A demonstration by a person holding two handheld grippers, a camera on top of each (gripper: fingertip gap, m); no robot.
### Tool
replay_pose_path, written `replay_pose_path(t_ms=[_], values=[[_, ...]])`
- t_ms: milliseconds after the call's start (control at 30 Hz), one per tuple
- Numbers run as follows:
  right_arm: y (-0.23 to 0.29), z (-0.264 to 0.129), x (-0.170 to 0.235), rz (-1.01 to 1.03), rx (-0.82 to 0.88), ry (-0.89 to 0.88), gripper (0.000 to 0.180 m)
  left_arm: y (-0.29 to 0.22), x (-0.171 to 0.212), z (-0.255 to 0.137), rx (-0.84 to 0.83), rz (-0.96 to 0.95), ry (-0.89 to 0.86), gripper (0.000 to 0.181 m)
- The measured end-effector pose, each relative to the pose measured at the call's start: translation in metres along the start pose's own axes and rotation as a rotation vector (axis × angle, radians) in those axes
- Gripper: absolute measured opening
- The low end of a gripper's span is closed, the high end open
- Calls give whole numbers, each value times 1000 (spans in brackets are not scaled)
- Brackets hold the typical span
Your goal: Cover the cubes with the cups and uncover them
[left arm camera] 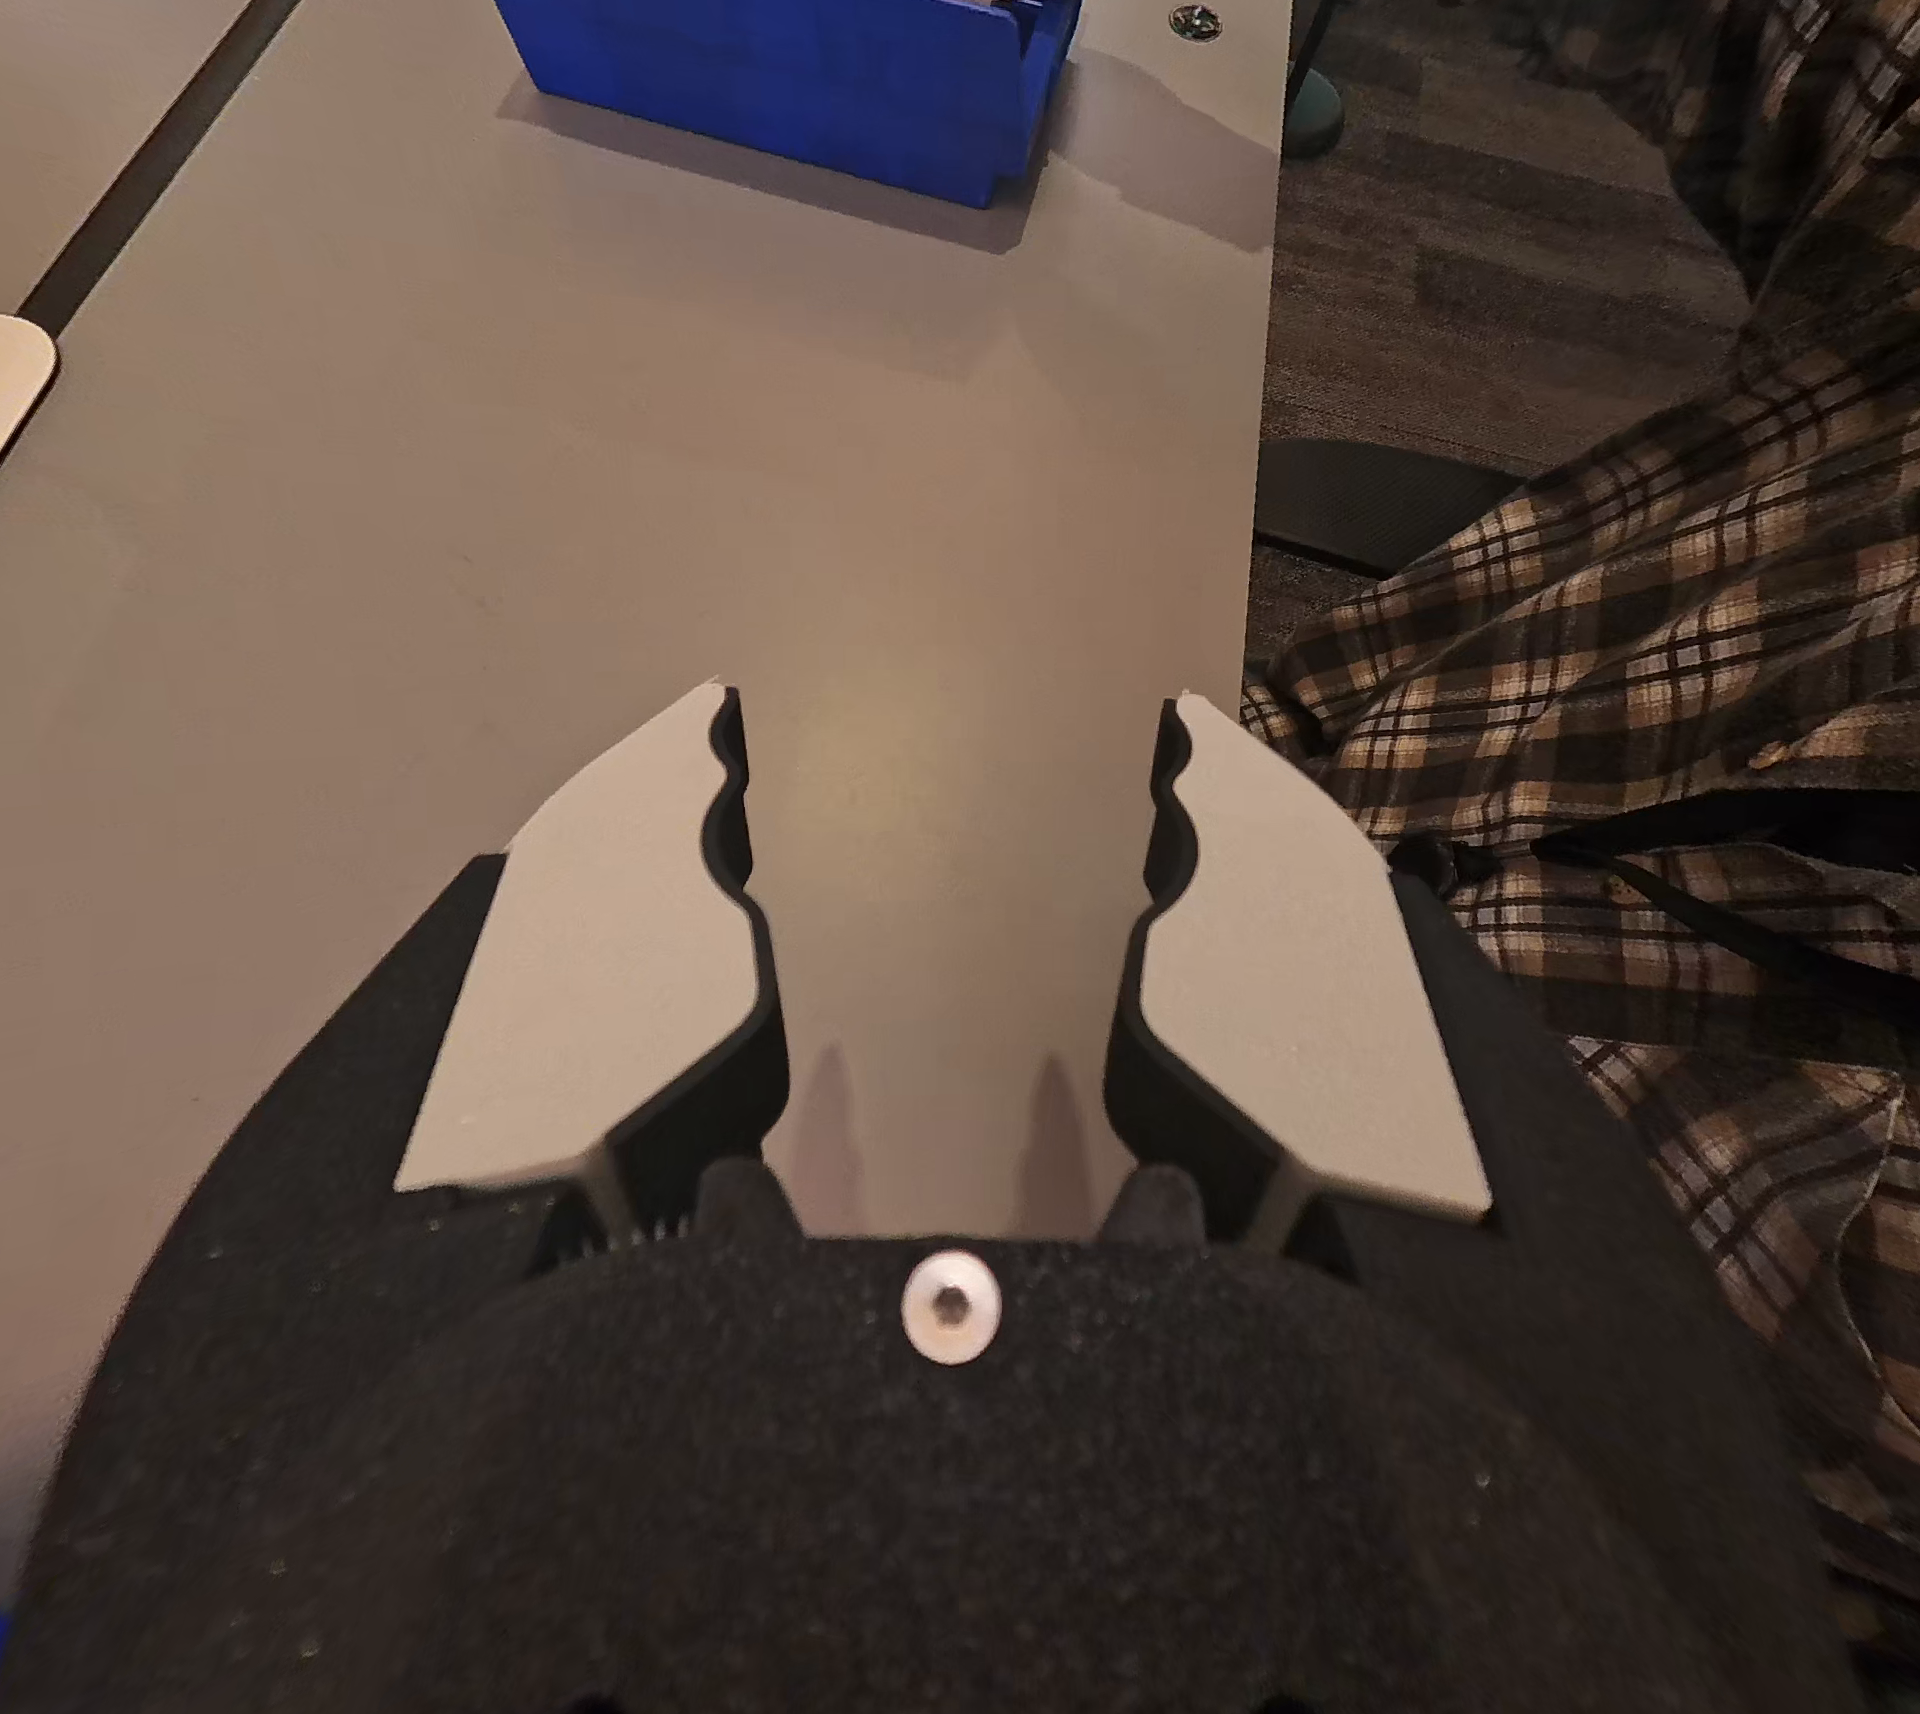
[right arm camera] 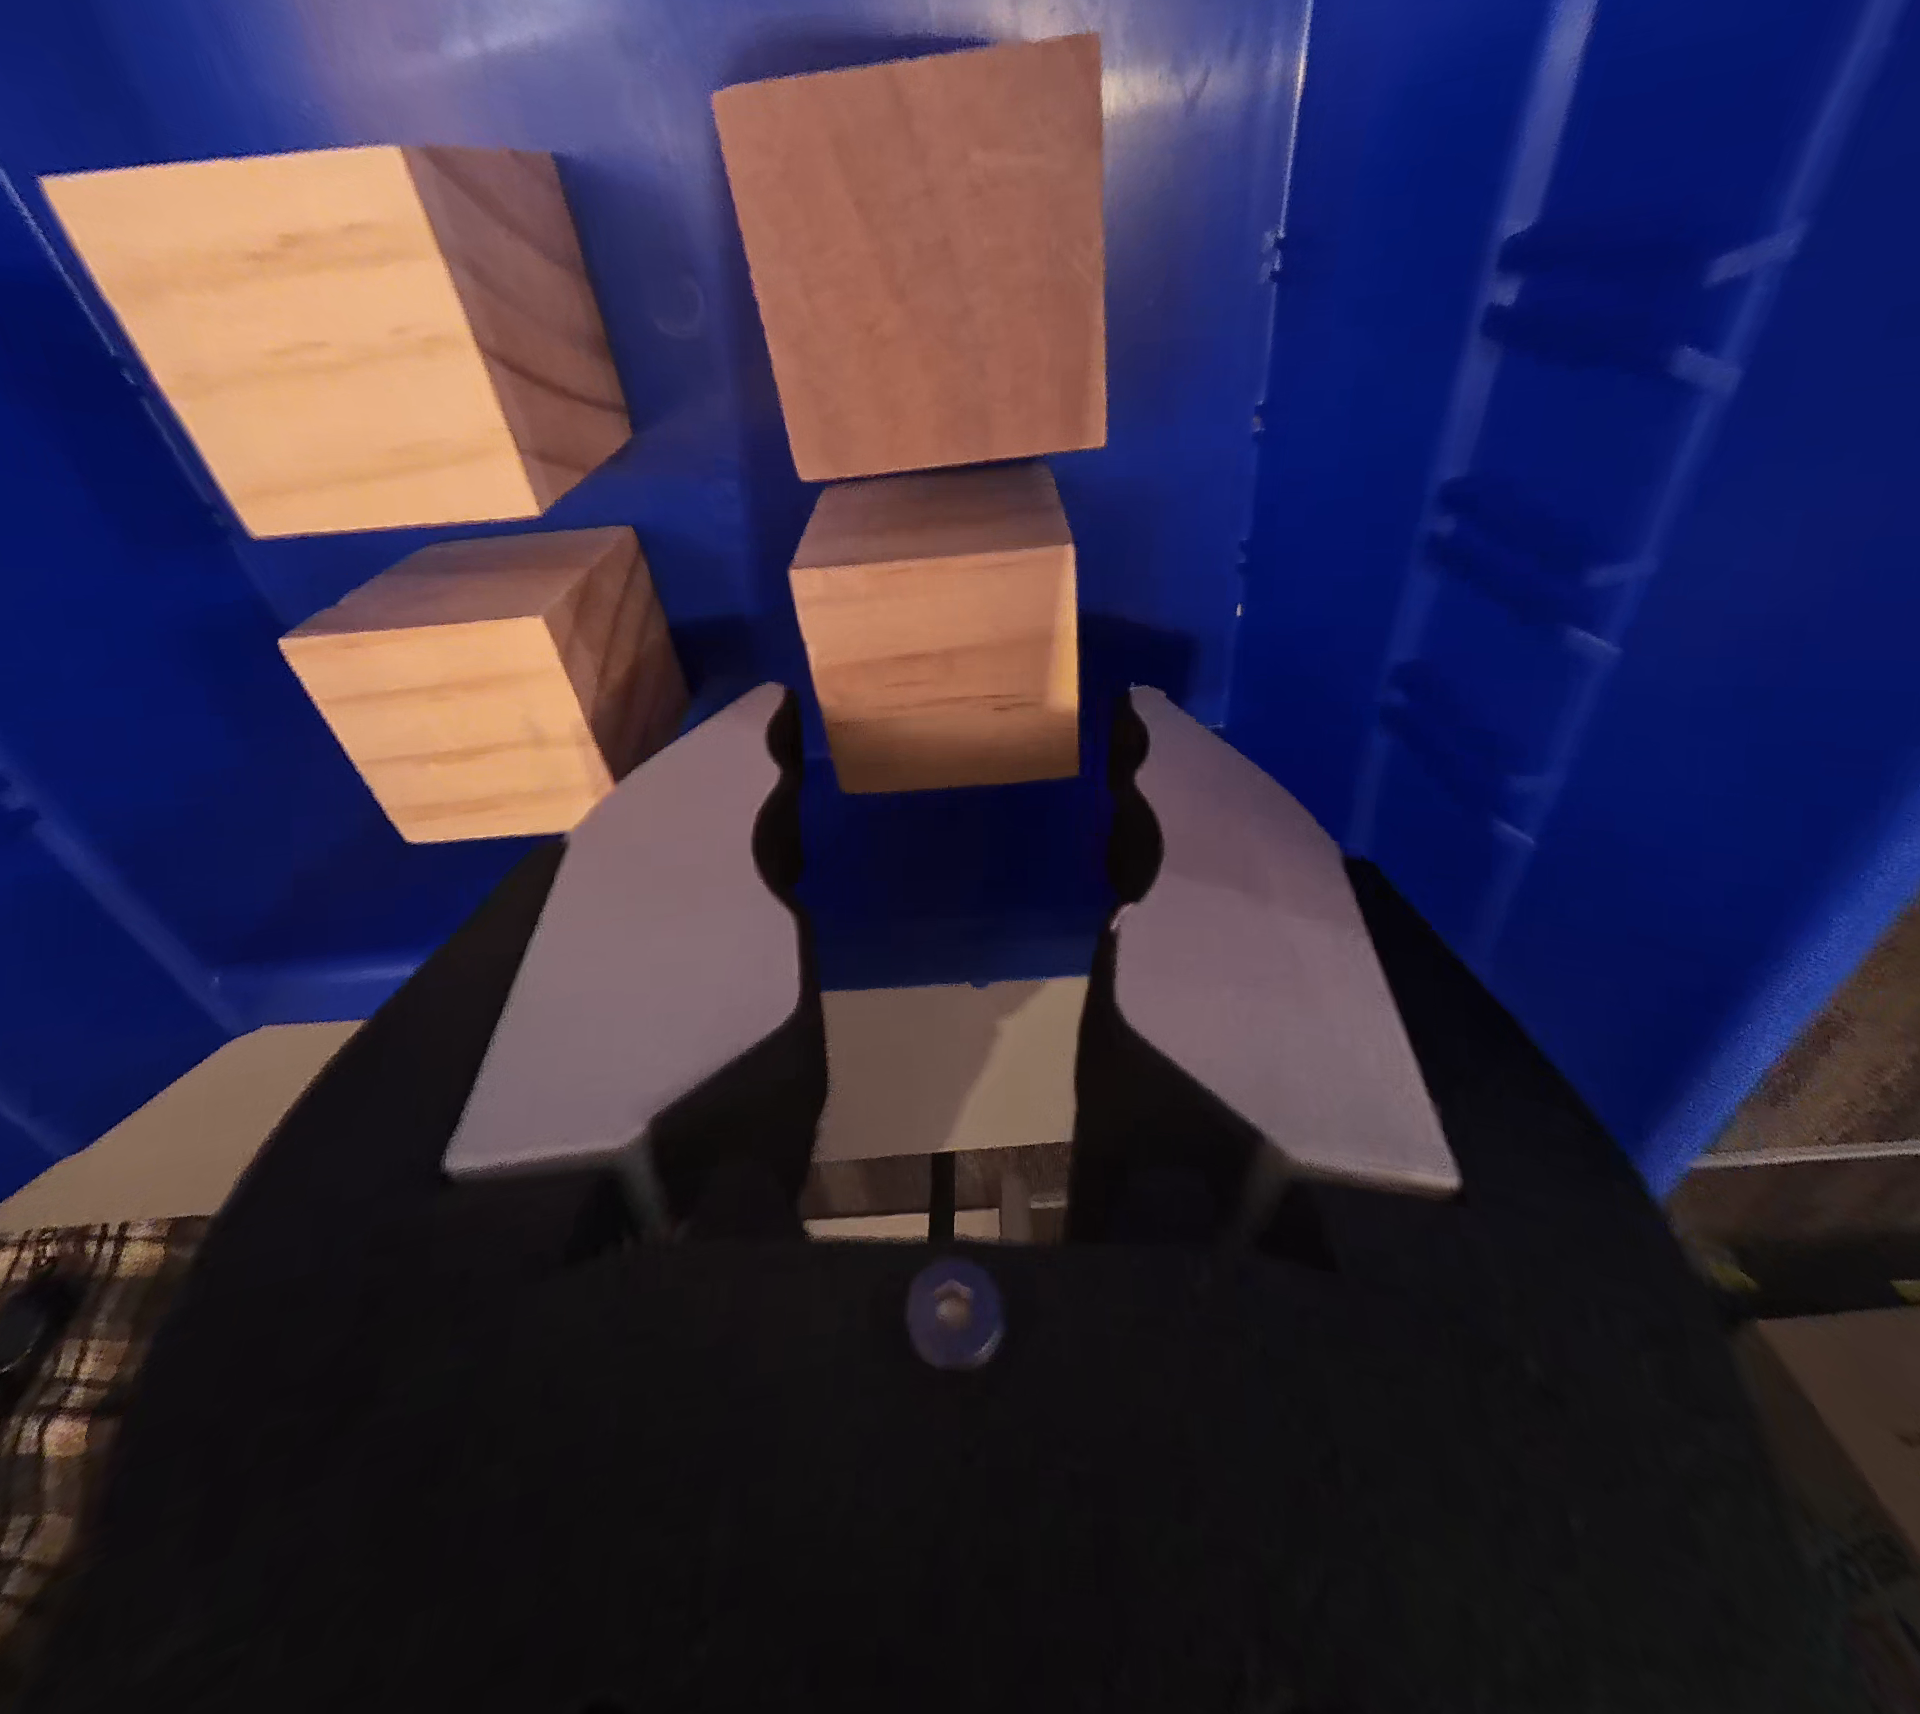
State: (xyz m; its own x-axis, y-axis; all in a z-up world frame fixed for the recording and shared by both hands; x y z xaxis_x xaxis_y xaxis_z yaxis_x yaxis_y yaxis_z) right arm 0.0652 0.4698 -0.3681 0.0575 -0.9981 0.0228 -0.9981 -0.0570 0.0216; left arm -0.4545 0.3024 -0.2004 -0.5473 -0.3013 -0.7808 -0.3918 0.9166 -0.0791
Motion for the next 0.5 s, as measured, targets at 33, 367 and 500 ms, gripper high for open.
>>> replay_pose_path(t_ms=[33, 367, 500], values=[[0, -3, 0, -3, 7, -6, 60, 1, 0, -1, -4, -4, -3, 75], [14, -65, -2, -66, 54, -146, 88, 9, 0, -18, -68, -67, -78, 83], [29, -88, 1, -107, 49, -207, 96, 14, 3, -25, -105, -95, -98, 85]])
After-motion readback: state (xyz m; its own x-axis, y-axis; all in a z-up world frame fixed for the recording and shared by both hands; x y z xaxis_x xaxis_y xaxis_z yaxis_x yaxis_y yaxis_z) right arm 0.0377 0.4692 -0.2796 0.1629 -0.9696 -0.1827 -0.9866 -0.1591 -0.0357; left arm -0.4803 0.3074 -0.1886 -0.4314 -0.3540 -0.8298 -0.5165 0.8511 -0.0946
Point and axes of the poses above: each gripper's, where its closed fingertips meet, z out along the fingers, x out of its underside, y = z × x across the jaws, the point moved 5 cm from there along -z, back along the fingers, and after that the axes turned 1 degree about -x, right-handed, at the moved point
